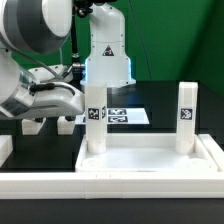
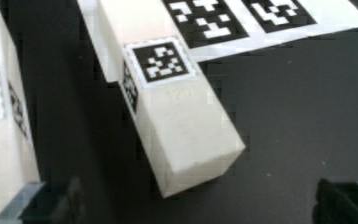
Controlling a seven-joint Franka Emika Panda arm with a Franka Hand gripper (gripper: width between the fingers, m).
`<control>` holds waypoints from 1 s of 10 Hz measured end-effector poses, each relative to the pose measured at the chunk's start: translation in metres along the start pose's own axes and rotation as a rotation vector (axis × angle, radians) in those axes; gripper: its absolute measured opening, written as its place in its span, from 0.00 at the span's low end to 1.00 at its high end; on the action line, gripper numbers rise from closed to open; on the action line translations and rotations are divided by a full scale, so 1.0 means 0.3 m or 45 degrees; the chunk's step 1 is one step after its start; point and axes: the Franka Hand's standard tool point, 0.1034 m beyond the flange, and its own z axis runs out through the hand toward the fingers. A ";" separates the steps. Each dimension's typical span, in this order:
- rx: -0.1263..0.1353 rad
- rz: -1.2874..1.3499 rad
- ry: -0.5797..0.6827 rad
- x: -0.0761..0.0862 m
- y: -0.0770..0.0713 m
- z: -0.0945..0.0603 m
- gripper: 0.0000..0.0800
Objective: Assemble desk
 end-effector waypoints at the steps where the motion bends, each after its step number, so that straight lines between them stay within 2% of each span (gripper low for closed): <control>1: -0.001 0.000 -0.001 0.002 0.001 0.003 0.81; 6: 0.007 0.028 -0.054 -0.034 0.015 0.071 0.81; 10: 0.006 0.028 -0.068 -0.046 0.009 0.088 0.81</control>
Offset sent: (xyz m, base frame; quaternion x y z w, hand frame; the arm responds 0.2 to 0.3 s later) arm -0.0300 0.0042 0.0019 -0.0199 -0.0327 0.0180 0.9991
